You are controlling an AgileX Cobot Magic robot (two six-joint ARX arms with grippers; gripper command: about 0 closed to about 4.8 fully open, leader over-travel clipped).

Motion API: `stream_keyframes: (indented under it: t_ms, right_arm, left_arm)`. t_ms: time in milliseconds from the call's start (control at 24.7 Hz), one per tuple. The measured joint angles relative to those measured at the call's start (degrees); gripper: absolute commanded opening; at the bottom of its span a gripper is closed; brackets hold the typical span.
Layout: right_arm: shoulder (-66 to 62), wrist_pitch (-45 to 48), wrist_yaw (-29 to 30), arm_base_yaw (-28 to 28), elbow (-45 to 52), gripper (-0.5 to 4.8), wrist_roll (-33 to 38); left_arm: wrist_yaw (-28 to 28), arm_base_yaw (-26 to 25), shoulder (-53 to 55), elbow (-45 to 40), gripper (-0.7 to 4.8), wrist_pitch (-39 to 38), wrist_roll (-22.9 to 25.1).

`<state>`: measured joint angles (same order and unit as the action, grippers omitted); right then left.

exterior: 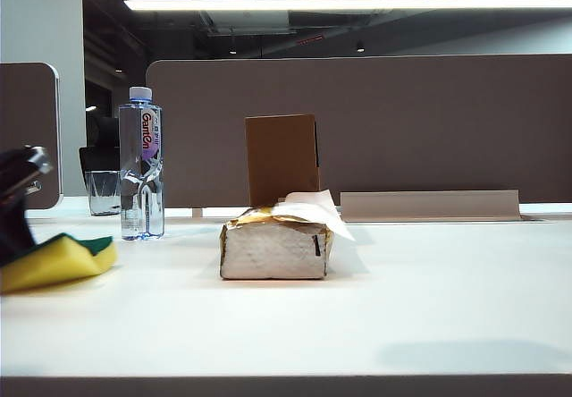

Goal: Move the sponge from right to left to wipe the table, avoiding obstacles on the table, and finally reaching the bottle of mineral water.

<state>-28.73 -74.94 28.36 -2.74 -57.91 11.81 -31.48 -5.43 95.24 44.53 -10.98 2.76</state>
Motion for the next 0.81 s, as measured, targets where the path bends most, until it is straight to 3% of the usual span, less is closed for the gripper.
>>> stream_keyframes:
  t_ms: [525, 808]
  right_arm:
    - [0.00, 0.00, -0.02, -0.02, 0.00, 2.61, 0.83]
    - [0.00, 0.00, -0.02, -0.02, 0.00, 2.61, 1.46]
  left_arm:
    - [0.09, 1.64, 17.33, 21.94, -0.05, -0.72, -0.04]
    - [2.89, 1.88, 20.94, 28.68, -0.05, -2.21, -0.33]
